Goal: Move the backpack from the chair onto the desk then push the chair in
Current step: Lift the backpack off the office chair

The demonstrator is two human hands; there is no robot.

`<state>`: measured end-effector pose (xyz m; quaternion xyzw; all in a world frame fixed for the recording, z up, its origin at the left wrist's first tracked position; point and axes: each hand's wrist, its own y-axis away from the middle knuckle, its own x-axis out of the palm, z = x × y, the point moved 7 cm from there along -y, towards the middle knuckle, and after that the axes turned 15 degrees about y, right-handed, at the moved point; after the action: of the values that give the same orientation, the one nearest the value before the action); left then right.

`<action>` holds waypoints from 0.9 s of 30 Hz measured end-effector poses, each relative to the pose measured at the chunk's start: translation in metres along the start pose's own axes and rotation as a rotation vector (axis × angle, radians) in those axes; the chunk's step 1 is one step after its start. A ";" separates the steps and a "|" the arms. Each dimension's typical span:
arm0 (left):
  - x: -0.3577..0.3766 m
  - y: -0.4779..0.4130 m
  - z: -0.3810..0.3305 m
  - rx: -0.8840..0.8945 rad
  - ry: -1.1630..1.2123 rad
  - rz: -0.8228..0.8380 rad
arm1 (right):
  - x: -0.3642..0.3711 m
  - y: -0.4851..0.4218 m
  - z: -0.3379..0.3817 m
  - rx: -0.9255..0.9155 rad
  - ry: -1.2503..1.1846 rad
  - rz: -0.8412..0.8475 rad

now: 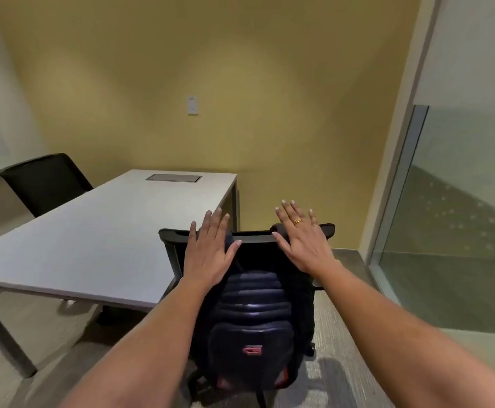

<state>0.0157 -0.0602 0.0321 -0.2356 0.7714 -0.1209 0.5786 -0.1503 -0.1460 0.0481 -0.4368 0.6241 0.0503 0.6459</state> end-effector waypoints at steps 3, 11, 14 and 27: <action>0.007 -0.002 0.006 0.007 -0.001 0.008 | 0.008 -0.003 0.001 -0.042 0.041 0.035; 0.017 0.001 0.012 0.040 -0.036 0.006 | 0.027 -0.004 0.004 -0.270 0.051 0.140; 0.016 0.003 0.012 0.047 -0.032 -0.010 | 0.029 -0.008 0.004 -0.345 0.031 0.152; 0.014 0.001 0.000 -0.074 -0.007 -0.170 | 0.031 -0.018 -0.016 -0.709 -0.090 0.223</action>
<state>0.0128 -0.0658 0.0200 -0.3218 0.7506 -0.1404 0.5598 -0.1443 -0.1820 0.0333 -0.5601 0.5828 0.3524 0.4717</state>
